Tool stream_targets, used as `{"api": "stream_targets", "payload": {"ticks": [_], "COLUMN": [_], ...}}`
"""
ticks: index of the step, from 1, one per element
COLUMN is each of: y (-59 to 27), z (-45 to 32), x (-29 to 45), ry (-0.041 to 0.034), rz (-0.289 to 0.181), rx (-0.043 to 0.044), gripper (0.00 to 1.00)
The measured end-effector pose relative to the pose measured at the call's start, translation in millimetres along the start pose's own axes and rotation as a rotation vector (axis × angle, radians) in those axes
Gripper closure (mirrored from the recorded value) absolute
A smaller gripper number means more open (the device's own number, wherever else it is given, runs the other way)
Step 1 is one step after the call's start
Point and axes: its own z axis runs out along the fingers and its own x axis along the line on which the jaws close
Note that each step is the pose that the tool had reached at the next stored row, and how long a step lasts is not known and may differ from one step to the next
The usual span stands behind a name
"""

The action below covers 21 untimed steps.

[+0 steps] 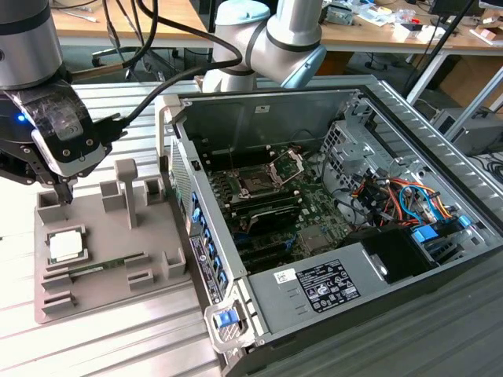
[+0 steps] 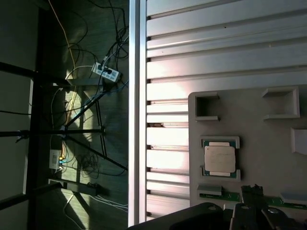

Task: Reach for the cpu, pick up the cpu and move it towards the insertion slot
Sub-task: 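Reach for the cpu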

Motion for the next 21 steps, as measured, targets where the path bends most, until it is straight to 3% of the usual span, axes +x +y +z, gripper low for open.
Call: {"api": "stream_targets", "payload": {"ticks": [21], "y": [-0.2], "z": [6.3], "x": [0.0], "ry": [0.0000], "rz": [0.000], "rx": [0.0000], "gripper": [0.90]}}
